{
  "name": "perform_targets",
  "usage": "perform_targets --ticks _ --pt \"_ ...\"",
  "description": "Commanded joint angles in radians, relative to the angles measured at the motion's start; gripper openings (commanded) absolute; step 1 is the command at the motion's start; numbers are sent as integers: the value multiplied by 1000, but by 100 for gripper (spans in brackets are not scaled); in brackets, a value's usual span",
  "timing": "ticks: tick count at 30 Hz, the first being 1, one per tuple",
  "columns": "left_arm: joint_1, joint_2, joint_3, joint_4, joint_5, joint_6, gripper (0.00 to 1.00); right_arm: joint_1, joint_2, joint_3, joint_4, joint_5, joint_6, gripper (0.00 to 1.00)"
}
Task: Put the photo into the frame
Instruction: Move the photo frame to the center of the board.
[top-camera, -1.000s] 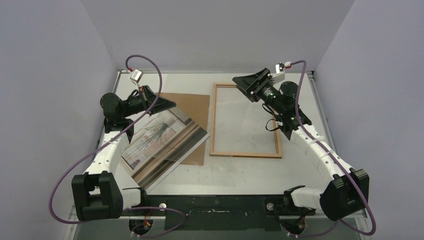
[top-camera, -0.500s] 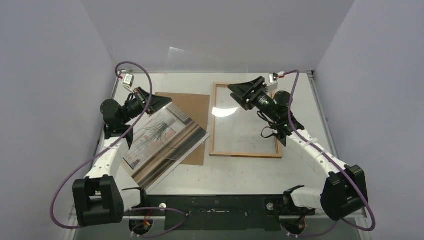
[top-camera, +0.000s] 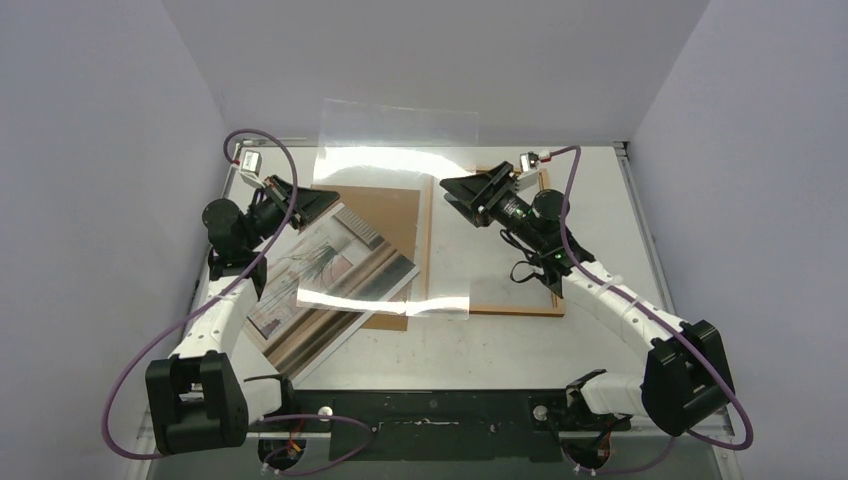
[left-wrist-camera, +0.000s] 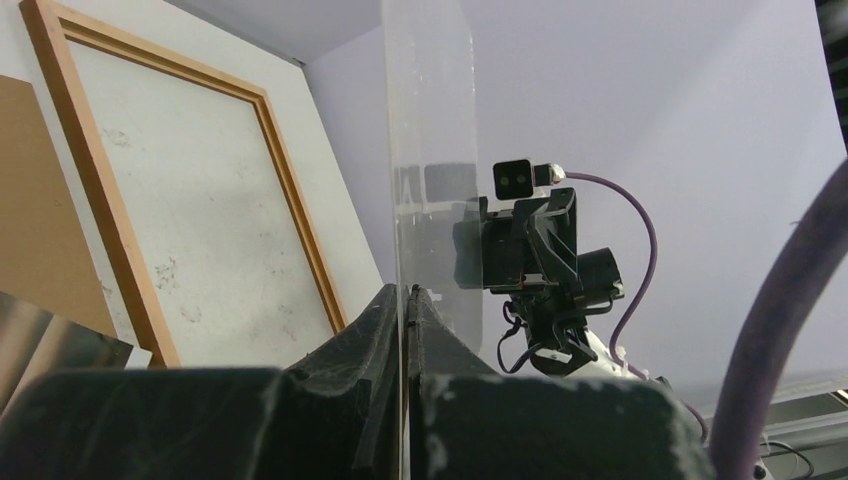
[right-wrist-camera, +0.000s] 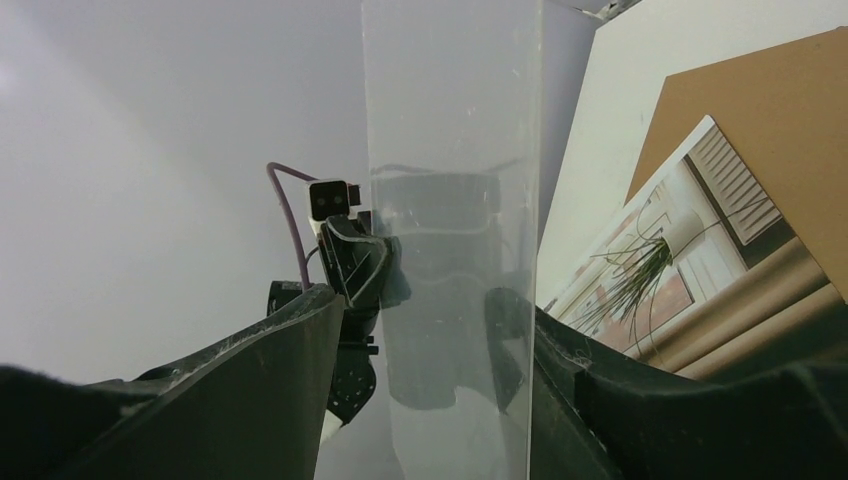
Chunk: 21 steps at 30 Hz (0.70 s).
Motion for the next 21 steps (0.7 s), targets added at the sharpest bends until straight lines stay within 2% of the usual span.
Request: perform_targets --ticks 1,4,7,8,9,11,15,16,21 --pt "6 -17 12 -1 -74 18 0 15 -48 -4 44 17 -17 56" --pt "-12 -13 15 6 -71 22 0 18 -49 -12 45 21 -21 50" --pt "-29 -14 33 -52 -68 77 0 18 -54 4 14 28 -49 26" --pt "-36 -14 46 -101 -71 115 5 18 -58 29 -21 37 -69 20" --pt "-42 -11 61 -158 -76 162 17 18 -61 54 -58 42 -102 16" --pt "-53 3 95 -277 -90 258 48 3 -69 106 -138 44 -147 14" --pt "-86 55 195 -551 -153 493 94 -72 -98 186 -287 26 -219 12" --pt "-119 71 216 -598 -174 542 98 -96 -108 199 -311 15 -228 12" --pt "-211 178 312 -792 -298 743 96 -192 -160 315 -532 26 -341 10"
